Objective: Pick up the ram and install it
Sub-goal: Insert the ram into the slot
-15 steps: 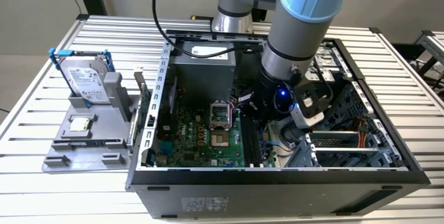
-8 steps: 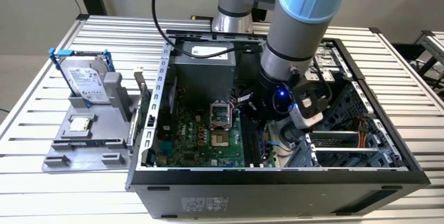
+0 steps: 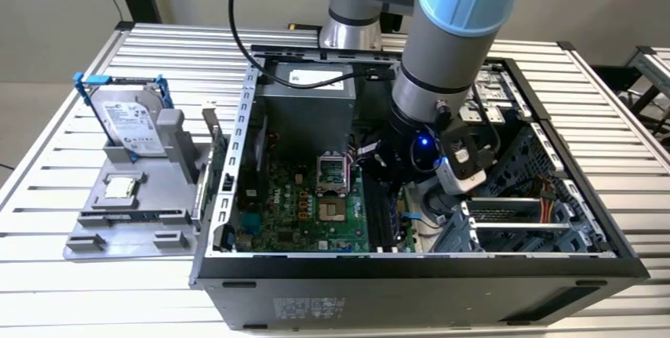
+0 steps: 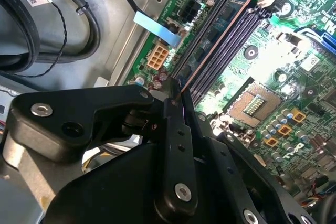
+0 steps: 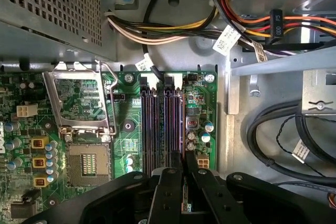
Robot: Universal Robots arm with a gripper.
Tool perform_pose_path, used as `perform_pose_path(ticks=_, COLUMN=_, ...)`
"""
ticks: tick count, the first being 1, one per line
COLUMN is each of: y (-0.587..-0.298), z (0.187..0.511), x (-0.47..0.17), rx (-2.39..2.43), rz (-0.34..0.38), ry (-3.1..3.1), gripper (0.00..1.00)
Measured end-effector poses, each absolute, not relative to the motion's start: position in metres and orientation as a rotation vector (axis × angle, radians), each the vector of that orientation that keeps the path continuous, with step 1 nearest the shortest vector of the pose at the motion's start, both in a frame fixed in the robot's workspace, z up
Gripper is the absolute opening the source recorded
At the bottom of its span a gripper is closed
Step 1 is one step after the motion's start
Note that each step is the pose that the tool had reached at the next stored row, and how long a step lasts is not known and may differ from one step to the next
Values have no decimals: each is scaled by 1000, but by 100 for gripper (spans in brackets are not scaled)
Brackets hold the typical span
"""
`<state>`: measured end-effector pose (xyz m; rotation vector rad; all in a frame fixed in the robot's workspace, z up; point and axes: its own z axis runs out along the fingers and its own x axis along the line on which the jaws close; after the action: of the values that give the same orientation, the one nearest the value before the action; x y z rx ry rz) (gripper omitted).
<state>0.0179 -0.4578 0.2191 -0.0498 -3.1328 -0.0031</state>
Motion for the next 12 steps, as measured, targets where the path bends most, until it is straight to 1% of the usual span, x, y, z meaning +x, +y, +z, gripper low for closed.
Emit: perform_pose_path(ticks=12, y=-458, z=219, x=17, rx=-27, rz=-6, ry=-3132, gripper=0)
